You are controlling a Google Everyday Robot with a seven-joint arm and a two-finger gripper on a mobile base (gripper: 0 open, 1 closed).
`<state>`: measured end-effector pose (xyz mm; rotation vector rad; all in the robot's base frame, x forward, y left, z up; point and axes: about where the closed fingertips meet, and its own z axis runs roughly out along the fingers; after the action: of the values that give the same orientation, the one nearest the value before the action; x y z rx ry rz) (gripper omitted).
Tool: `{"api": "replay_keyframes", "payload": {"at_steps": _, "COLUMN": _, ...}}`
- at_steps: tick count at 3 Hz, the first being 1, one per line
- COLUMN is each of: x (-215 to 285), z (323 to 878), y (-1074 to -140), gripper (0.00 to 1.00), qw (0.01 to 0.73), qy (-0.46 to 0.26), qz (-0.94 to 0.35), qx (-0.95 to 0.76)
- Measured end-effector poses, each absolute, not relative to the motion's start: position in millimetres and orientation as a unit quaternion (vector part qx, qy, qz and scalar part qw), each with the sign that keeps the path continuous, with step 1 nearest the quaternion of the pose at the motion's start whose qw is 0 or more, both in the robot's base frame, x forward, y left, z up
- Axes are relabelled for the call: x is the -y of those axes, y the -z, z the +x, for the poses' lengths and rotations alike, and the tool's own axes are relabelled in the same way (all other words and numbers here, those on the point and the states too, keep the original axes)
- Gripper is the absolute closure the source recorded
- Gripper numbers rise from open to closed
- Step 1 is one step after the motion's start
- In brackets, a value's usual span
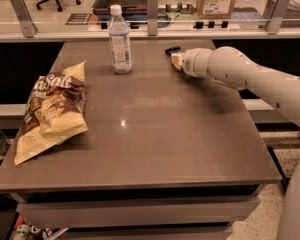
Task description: Pick rxbar blueberry
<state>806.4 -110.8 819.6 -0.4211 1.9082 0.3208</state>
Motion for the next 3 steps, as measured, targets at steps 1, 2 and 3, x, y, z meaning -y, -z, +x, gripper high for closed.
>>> {"api": "replay_keyframes", "payload": {"at_steps": 1, "x": 110.7, "z": 807.6, "y": -828.8, "gripper": 1.00, "qw": 0.554, "qy": -0.136, "qz": -0.181, "qx": -0.801}}
{"api": "replay_keyframes", "payload": {"at_steps": 2, "x": 115.5, "z": 810.8, "y": -846.4, "gripper": 1.00, "qw": 0.564, "qy": -0.126, "qz": -0.185, "qx": -0.795}}
{"api": "replay_keyframes", "payload": {"at_steps": 3, "x": 121.0, "z": 812.9, "y": -862.9, "gripper": 1.00, "qw": 0.574, "qy": -0.114, "qz": -0.188, "qx": -0.789}}
